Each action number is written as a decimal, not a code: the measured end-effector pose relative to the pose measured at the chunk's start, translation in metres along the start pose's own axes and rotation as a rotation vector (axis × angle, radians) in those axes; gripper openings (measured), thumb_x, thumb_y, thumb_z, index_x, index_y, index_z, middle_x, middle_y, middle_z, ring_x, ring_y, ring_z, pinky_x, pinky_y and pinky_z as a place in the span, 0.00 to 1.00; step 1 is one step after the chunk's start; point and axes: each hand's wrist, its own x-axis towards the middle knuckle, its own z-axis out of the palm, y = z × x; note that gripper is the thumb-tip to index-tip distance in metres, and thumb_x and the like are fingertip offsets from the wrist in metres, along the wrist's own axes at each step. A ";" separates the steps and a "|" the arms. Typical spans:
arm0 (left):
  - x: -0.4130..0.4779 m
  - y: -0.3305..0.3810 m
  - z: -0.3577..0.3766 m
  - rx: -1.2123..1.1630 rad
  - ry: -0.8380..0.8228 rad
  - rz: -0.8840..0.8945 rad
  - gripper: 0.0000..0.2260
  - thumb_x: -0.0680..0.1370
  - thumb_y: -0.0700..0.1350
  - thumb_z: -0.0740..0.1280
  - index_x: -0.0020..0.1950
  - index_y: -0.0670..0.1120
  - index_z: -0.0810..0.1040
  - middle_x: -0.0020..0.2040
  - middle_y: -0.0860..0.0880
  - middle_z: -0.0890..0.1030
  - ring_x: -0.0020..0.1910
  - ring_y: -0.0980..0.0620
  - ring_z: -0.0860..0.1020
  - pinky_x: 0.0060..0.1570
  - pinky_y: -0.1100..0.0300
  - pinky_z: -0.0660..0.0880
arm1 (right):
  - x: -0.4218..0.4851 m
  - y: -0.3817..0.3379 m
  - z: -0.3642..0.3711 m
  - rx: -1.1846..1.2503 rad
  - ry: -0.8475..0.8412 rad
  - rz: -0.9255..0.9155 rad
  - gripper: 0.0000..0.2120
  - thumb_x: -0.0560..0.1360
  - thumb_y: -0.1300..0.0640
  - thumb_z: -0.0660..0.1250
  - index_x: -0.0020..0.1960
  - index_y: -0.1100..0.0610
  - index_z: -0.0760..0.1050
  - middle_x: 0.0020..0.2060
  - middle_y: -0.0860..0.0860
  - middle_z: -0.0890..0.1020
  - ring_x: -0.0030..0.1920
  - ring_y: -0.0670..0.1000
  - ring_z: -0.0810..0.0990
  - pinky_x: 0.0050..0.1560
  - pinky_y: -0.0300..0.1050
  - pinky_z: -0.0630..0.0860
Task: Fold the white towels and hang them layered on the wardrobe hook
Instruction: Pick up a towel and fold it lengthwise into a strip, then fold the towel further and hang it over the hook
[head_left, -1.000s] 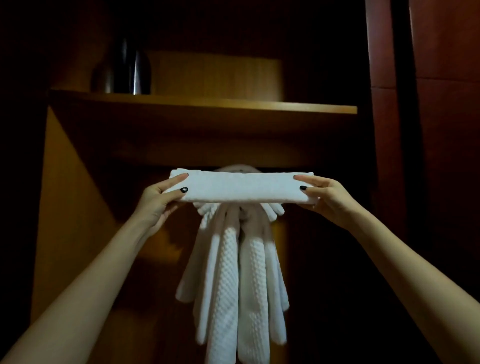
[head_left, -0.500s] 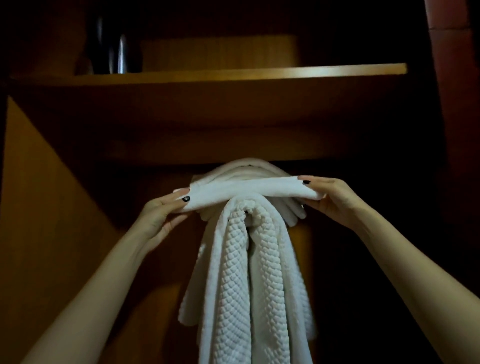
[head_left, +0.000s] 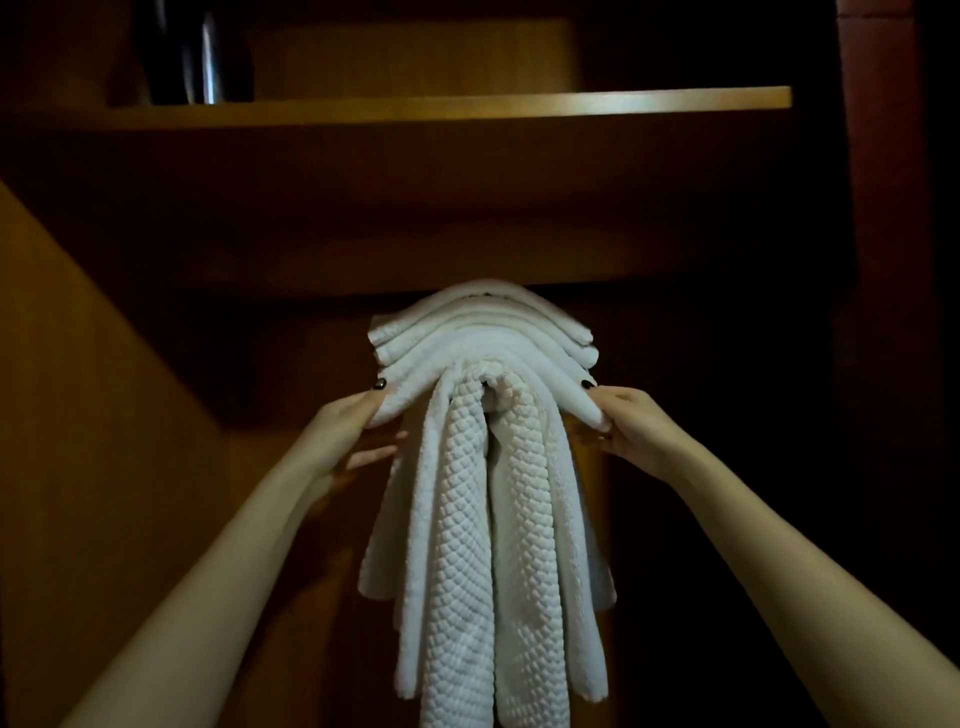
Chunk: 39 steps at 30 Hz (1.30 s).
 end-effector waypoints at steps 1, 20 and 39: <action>0.000 -0.005 -0.002 0.182 0.056 0.090 0.14 0.82 0.49 0.63 0.63 0.44 0.80 0.64 0.43 0.78 0.61 0.47 0.78 0.59 0.53 0.76 | -0.006 0.002 0.004 -0.152 0.030 -0.048 0.12 0.81 0.59 0.62 0.47 0.67 0.80 0.38 0.56 0.77 0.34 0.50 0.75 0.34 0.40 0.72; -0.055 -0.016 0.051 0.663 0.102 0.788 0.22 0.80 0.46 0.63 0.73 0.40 0.68 0.74 0.43 0.68 0.75 0.48 0.62 0.72 0.60 0.56 | -0.081 -0.018 0.044 -0.583 0.014 -0.258 0.26 0.82 0.50 0.61 0.77 0.58 0.62 0.75 0.53 0.67 0.73 0.47 0.68 0.71 0.40 0.66; -0.429 -0.226 0.298 0.670 -0.981 0.486 0.27 0.81 0.51 0.62 0.79 0.48 0.60 0.79 0.49 0.58 0.79 0.50 0.50 0.76 0.51 0.49 | -0.591 0.130 -0.123 -1.106 0.389 0.875 0.25 0.80 0.57 0.63 0.76 0.58 0.64 0.73 0.58 0.67 0.72 0.58 0.67 0.72 0.50 0.65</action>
